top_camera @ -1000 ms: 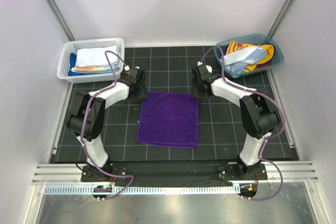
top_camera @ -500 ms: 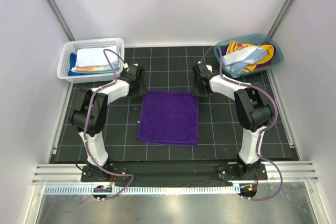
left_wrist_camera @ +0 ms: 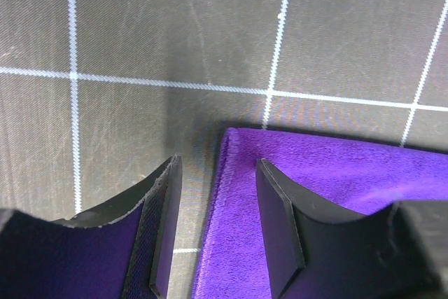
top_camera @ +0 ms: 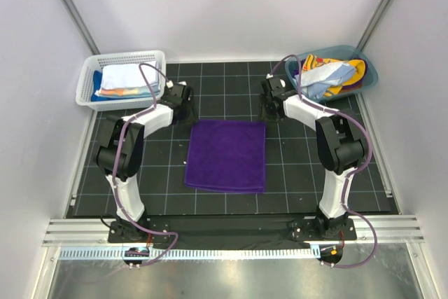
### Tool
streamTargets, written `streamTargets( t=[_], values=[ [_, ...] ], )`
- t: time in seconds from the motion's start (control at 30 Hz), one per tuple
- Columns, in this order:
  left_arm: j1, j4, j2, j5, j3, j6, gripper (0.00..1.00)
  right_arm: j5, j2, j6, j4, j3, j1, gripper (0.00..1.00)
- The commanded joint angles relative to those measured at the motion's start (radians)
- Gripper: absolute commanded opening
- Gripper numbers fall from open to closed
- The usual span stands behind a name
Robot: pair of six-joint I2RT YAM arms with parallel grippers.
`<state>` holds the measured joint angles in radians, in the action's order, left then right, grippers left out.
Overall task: Fold and stack the towels
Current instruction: Fold the towel
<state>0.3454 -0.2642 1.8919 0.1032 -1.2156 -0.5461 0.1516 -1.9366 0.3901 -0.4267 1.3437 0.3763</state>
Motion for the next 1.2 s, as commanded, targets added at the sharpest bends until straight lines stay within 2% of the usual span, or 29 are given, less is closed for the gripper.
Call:
streamTargets(
  t=[0.0,0.43,0.6,0.7,0.73,0.83,0.97,1.03,1.17],
  values=[
    [-0.003,0.043,0.009,-0.037,-0.039,0.015,0.5,-0.032,0.015,-0.02,0.017,0.04,-0.002,0.51],
    [-0.005,0.037,0.055,-0.04,-0.056,0.011,0.49,-0.067,-0.044,-0.017,0.036,0.017,-0.002,0.48],
    [-0.005,0.037,0.068,-0.039,-0.055,0.008,0.45,-0.061,-0.068,-0.016,0.029,0.025,-0.002,0.43],
    [-0.005,0.043,0.076,-0.039,-0.052,0.002,0.43,-0.06,-0.084,-0.014,0.031,0.028,-0.004,0.38],
    [-0.005,0.046,0.079,-0.042,-0.05,0.0,0.42,-0.063,-0.087,-0.013,0.034,0.028,-0.004,0.33],
    [-0.006,0.063,0.082,-0.046,-0.039,-0.011,0.37,-0.07,-0.093,-0.007,0.049,0.017,-0.004,0.27],
    [-0.005,0.105,0.079,-0.048,-0.024,-0.026,0.22,-0.069,-0.097,-0.003,0.051,0.021,-0.004,0.16],
    [-0.006,0.131,0.081,-0.049,-0.022,-0.037,0.18,-0.066,-0.099,-0.002,0.051,0.032,-0.007,0.12],
    [-0.005,0.172,0.085,-0.04,-0.036,-0.046,0.06,-0.069,-0.102,-0.01,0.065,0.051,-0.016,0.09]
  ],
)
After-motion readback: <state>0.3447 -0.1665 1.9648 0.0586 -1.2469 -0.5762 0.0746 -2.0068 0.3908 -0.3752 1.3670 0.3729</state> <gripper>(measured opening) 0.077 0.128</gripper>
